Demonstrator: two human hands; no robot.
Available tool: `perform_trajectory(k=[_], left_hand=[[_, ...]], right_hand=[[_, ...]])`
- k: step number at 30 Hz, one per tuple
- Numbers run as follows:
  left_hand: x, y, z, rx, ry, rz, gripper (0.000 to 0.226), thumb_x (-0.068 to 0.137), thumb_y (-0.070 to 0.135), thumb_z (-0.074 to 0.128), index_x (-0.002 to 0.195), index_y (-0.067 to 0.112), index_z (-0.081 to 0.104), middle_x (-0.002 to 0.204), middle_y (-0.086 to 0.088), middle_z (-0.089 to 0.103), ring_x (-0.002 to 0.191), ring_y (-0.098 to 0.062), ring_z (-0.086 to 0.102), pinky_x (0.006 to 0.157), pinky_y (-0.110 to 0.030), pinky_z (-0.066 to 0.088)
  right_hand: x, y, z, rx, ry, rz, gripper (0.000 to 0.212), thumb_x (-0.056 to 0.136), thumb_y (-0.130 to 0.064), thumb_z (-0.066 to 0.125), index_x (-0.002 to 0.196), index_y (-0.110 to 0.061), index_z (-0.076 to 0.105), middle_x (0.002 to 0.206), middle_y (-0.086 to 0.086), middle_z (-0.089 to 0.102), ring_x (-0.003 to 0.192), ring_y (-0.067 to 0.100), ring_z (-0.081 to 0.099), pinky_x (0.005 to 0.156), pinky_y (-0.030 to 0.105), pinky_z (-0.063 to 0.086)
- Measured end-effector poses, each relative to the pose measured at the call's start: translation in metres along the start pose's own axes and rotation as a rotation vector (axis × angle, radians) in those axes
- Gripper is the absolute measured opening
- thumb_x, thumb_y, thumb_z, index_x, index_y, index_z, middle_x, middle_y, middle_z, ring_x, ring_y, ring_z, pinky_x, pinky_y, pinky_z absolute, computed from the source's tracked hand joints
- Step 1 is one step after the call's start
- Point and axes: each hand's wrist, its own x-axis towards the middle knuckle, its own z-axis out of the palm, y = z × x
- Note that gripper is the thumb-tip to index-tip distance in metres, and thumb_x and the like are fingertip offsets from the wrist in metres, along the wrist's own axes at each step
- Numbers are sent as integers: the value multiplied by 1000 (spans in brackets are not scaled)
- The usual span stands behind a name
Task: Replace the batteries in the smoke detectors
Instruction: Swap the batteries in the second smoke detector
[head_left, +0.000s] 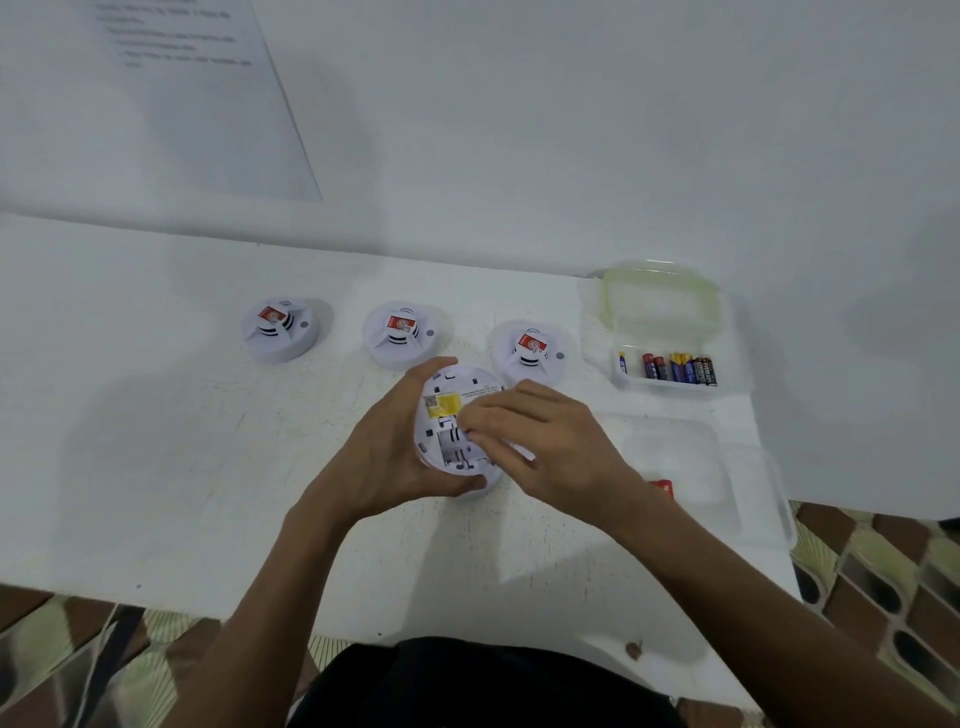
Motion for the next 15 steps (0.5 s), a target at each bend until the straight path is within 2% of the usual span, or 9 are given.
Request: perform_trajectory(k=[4, 6, 8, 9, 11, 12, 15], left_hand=[[2, 1, 0, -125, 17, -77, 129, 21, 101, 44, 121, 27, 10, 126, 13, 21, 120, -10, 29, 105, -20, 20], [0, 3, 0, -72, -5, -10, 115, 32, 100, 45, 121, 33, 16, 127, 18, 24, 120, -4, 33, 107, -22, 22], [-3, 6, -1, -15, -22, 76, 96, 48, 94, 48, 123, 41, 21, 128, 22, 28, 118, 8, 38, 108, -15, 26], [-4, 8, -1, -7, -21, 99, 91, 52, 92, 48, 126, 47, 22, 128, 22, 29, 116, 13, 41, 105, -8, 27], [-4, 13, -1, -16, -20, 112, 83, 52, 93, 47, 126, 66, 20, 125, 22, 29, 114, 22, 38, 98, 2, 25], [-3, 14, -1, -16, -15, 115, 84, 50, 95, 46, 125, 66, 21, 124, 22, 29, 114, 21, 39, 98, 1, 24], [-3, 11, 0, 0, 0, 114, 95, 47, 96, 44, 120, 40, 22, 124, 23, 28, 120, -2, 34, 102, -15, 24]], right_hand=[[5, 6, -4, -141, -87, -154, 26, 82, -15, 76, 107, -8, 73, 104, 9, 74, 83, 26, 69, 70, 31, 58], [7, 7, -5, -125, -119, -167, 25, 82, -15, 76, 106, -10, 74, 104, 8, 74, 84, 25, 68, 70, 31, 58], [7, 9, -4, -115, -158, -185, 19, 87, -17, 69, 106, -15, 74, 105, 8, 71, 86, 23, 62, 72, 29, 52], [7, 10, -4, -102, -175, -183, 19, 90, -17, 64, 106, -17, 73, 105, 9, 68, 87, 23, 57, 72, 27, 48], [6, 14, -3, -57, -197, -146, 21, 91, -15, 61, 108, -18, 73, 105, 11, 62, 87, 23, 51, 71, 26, 44], [6, 16, -3, -42, -206, -128, 22, 91, -14, 64, 110, -19, 73, 105, 12, 60, 87, 23, 50, 71, 26, 43], [6, 20, -1, -69, -237, -142, 28, 85, -15, 73, 112, -22, 72, 105, 11, 53, 92, 22, 46, 73, 27, 44]])
